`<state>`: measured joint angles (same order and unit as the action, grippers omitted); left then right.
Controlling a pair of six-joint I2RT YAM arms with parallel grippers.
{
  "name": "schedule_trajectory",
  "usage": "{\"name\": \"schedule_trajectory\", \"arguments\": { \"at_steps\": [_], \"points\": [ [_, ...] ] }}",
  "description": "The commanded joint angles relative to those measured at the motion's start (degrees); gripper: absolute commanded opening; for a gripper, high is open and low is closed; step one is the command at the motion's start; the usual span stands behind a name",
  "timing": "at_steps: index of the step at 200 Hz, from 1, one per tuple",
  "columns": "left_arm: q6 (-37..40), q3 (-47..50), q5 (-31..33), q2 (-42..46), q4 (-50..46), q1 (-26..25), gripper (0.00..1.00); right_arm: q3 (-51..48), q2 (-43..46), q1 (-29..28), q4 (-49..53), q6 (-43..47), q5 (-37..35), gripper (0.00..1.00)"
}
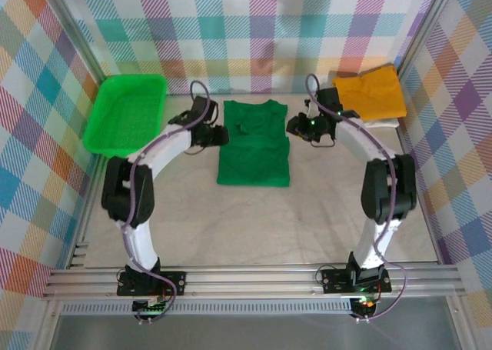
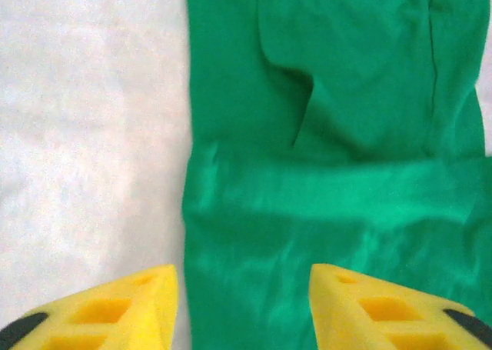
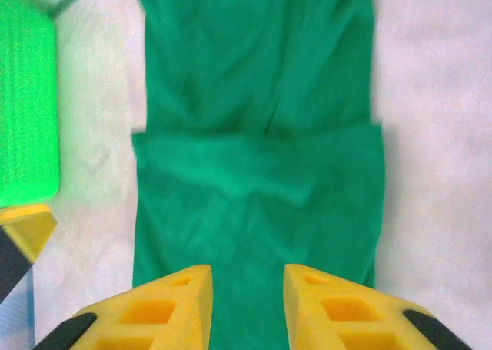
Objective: Fold and stack the t-shirts
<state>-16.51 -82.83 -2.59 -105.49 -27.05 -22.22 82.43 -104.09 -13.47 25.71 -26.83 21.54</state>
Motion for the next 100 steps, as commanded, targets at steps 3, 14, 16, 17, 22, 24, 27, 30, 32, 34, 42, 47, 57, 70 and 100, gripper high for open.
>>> {"name": "schedule_trajectory", "arguments": {
  "at_steps": [3, 14, 16, 17, 22, 24, 27, 30, 32, 34, 42, 47, 57, 70, 100],
  "points": [
    [-3.57, 12.34, -0.71, 6.87, 10.13, -3.71, 0.36, -9.67, 4.43, -2.78, -4.40, 1.38, 4.48, 0.20],
    [-4.46, 15.89, -2.07, 7.76, 14.07, -4.25, 0.33, -12.74, 4.57, -4.11, -6.56, 0.65, 5.26, 0.13],
    [-4.66, 16.39, -2.22, 7.78, 14.55, -4.37, 0.32, -13.22, 4.55, -4.37, -6.91, 0.60, 5.26, 0.12],
    [-4.71, 16.61, -2.32, 7.77, 14.69, -4.39, 0.32, -13.42, 4.49, -4.50, -7.13, 0.57, 5.22, 0.12],
    [-4.82, 17.61, -2.83, 7.63, 16.06, -4.47, 0.32, -14.40, 4.39, -5.24, -8.08, 0.48, 4.83, 0.09],
    [-4.84, 17.96, -3.03, 7.53, 16.54, -4.49, 0.31, -14.65, 4.22, -5.53, -8.41, 0.40, 4.72, 0.07],
    [-4.84, 18.35, -3.25, 7.37, 17.11, -4.49, 0.30, -14.96, 3.94, -5.86, -8.85, 0.27, 4.49, 0.05],
    [-4.97, 18.62, -3.29, 7.06, 17.53, -4.50, 0.30, -15.18, 3.51, -6.29, -9.19, 0.16, 4.46, 0.03],
    [-5.01, 18.65, -3.23, 6.81, 17.62, -4.48, 0.30, -15.21, 3.34, -6.41, -9.35, 0.04, 4.51, 0.03],
    [-5.15, 18.66, -3.15, 6.62, 17.64, -4.50, 0.29, -15.22, 2.90, -6.59, -9.49, -0.08, 4.62, 0.02],
    [-5.52, 18.51, -3.18, 5.79, 17.52, -4.47, 0.27, -14.86, 1.31, -6.95, -9.76, -0.84, 5.20, 0.01],
    [-5.47, 18.56, -3.83, 5.23, 17.89, -4.49, 0.27, -14.87, 0.43, -7.13, -10.27, -1.32, 5.43, 0.00],
    [-5.52, 19.39, -4.59, 4.43, 19.66, -4.50, 0.27, -15.43, -1.13, -7.44, -12.18, -2.18, 5.09, 0.00],
    [-6.25, 20.97, -3.70, 2.82, 21.55, -4.43, 0.22, -15.36, -3.40, -7.52, -12.49, -2.65, 4.45, 0.00],
    [-9.45, 25.77, -3.08, 1.55, 23.68, -4.59, 0.20, -18.74, -6.12, -7.71, -13.99, -2.54, 3.05, 0.00]
  ]
}}
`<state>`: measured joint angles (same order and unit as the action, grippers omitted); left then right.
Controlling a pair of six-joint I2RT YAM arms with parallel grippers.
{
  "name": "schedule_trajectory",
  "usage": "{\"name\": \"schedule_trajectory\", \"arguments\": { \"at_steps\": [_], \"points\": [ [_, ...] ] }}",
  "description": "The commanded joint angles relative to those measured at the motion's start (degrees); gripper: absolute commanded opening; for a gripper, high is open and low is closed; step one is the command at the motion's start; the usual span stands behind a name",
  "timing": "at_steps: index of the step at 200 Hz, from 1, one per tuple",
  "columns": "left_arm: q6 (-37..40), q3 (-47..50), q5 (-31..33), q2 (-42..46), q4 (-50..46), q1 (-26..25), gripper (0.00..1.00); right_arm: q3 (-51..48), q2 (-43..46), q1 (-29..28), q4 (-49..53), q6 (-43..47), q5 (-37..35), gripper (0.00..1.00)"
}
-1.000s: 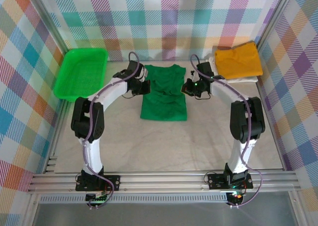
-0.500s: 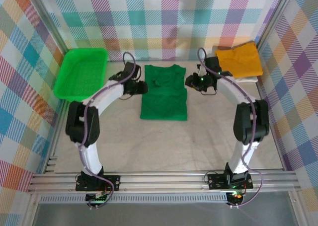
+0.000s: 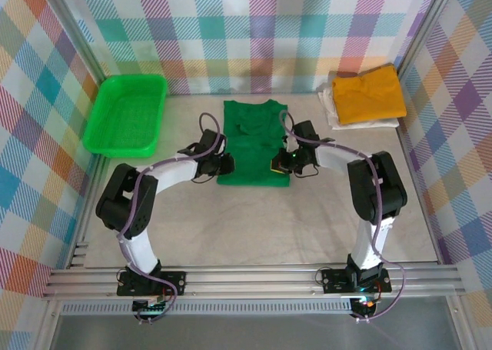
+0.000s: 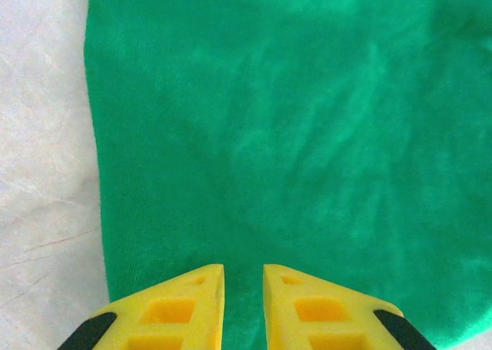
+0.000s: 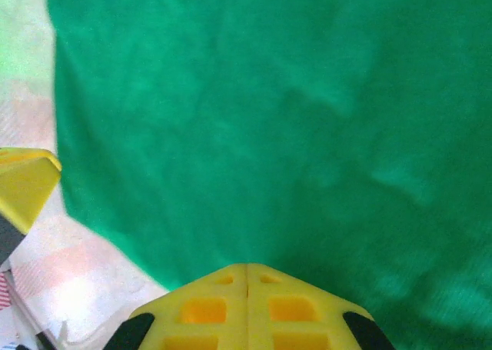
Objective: Fold and stack the t-shirts
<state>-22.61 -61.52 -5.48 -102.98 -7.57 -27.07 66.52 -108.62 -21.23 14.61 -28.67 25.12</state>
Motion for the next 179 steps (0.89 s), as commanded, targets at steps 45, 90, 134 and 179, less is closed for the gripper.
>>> {"name": "schedule_trajectory", "arguments": {
  "at_steps": [45, 90, 134, 179],
  "points": [
    [-6.78, 12.12, 0.73, 1.87, 6.78, -0.35, 0.21, -8.23, -1.94, 0.05, -4.64, -2.03, 0.56, 0.00],
    [-9.67, 15.11, 1.16, 5.06, 3.66, -2.37, 0.19, -12.44, 2.16, -0.06, -4.64, -3.72, 0.07, 0.00],
    [-15.73, 22.27, 0.37, 13.45, 2.56, -5.36, 0.23, -18.96, 10.25, -0.39, -1.93, -4.79, 0.63, 0.00],
    [-14.10, 15.34, 3.06, 21.83, -11.10, -5.20, 0.38, -16.69, 19.22, 0.33, 7.82, -7.41, -2.17, 0.19]
  ]
}}
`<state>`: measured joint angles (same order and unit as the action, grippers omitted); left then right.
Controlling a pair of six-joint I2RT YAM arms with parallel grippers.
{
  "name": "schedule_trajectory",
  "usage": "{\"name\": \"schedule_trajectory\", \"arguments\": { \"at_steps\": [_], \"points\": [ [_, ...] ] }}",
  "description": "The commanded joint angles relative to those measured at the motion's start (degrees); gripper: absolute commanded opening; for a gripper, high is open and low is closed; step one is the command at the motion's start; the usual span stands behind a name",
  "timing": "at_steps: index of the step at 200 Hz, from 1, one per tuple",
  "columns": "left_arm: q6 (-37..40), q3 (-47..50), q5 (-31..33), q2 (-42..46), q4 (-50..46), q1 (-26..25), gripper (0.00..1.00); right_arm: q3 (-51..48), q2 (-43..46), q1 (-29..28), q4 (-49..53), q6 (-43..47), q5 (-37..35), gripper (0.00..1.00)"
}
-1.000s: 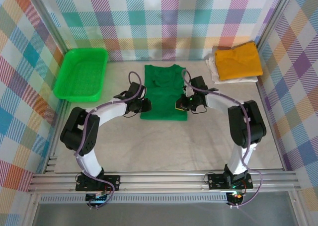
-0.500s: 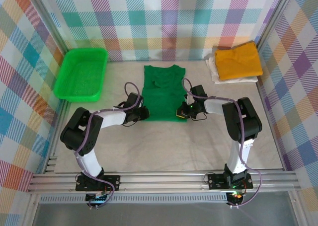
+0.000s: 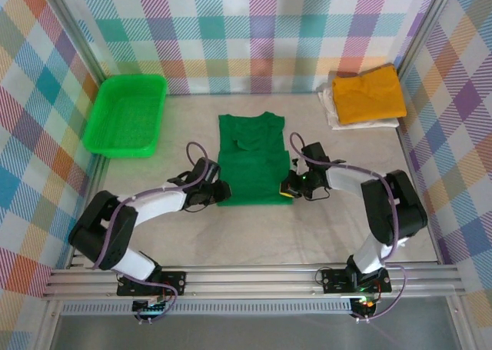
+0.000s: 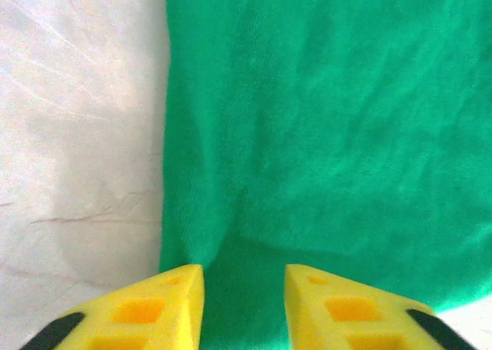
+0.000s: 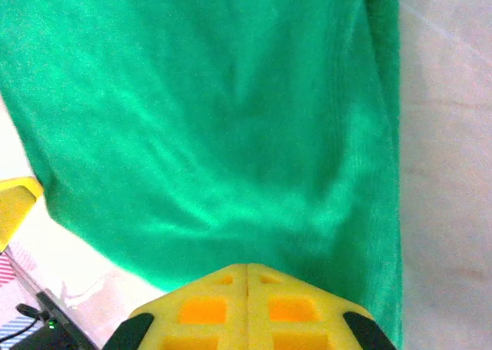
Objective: Fold and stack the t-shirts
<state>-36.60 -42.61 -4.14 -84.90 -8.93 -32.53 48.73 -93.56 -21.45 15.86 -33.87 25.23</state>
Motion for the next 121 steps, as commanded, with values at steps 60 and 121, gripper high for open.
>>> {"name": "schedule_trajectory", "arguments": {
  "at_steps": [60, 121],
  "points": [
    [-1.20, 3.50, -5.60, 3.43, -2.05, 1.95, 0.51, -2.42, 3.59, 3.87, 6.95, -3.13, -1.28, 0.38],
    [-0.56, 2.91, -7.11, -1.39, 0.97, 1.95, 0.52, -3.47, 1.02, 3.91, 4.46, -3.91, -0.93, 0.39]
  ]
}}
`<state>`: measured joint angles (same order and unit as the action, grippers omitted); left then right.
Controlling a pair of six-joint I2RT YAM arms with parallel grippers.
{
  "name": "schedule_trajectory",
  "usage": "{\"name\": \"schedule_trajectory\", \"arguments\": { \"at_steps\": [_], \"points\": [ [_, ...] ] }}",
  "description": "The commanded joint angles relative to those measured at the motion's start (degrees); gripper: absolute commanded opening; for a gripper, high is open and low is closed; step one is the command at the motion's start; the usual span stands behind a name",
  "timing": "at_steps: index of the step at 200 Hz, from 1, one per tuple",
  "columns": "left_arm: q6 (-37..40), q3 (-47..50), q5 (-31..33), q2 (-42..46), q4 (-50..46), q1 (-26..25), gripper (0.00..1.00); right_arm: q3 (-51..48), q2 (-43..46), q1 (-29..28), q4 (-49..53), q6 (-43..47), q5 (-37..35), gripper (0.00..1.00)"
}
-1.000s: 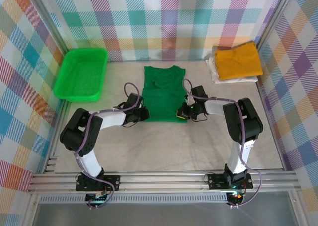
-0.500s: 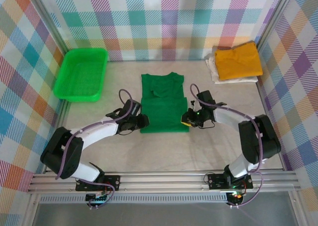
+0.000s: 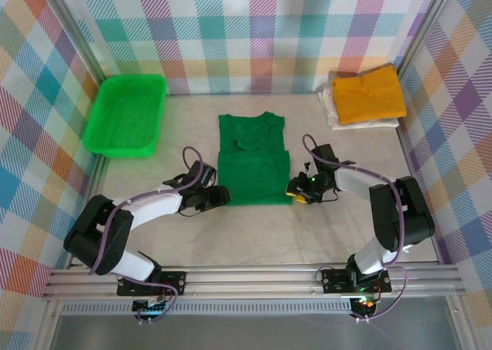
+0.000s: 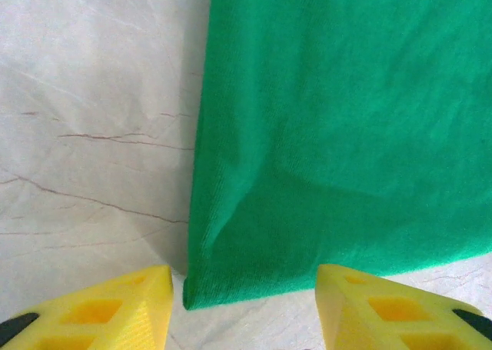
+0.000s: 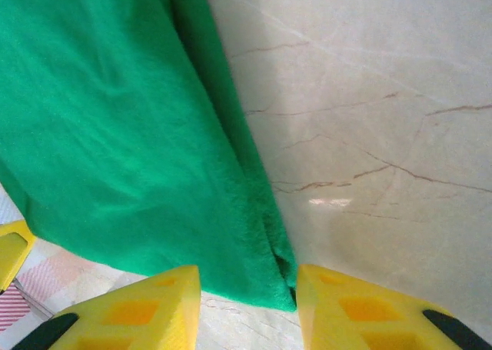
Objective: Fold and stack the t-shirts
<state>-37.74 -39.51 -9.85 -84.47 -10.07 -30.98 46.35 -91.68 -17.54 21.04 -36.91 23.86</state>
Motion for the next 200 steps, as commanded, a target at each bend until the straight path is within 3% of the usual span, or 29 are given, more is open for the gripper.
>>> {"name": "schedule_trajectory", "arguments": {
  "at_steps": [1, 45, 119, 140, 200],
  "points": [
    [0.61, -0.25, -1.40, -1.92, 2.13, 0.40, 0.52, -1.13, -0.82, -0.02, -0.73, -0.83, 0.42, 0.39],
    [1.08, -0.92, -1.76, -4.82, 3.45, 0.40, 0.48, -2.62, 1.33, 0.21, -1.29, -1.80, -0.13, 0.39],
    [1.54, -2.83, 0.62, -5.45, 1.66, 0.40, 0.05, -5.83, 3.95, 0.62, -2.20, -3.00, 0.20, 0.41],
    [1.83, -3.44, 1.17, -5.14, 0.57, 0.40, 0.00, -6.16, 3.61, 0.63, -2.39, -3.15, 0.49, 0.41],
    [1.88, -2.96, 1.31, -4.39, 0.13, 0.31, 0.00, -5.60, 1.37, 0.08, -6.34, -3.58, 4.45, 0.42]
  ]
}}
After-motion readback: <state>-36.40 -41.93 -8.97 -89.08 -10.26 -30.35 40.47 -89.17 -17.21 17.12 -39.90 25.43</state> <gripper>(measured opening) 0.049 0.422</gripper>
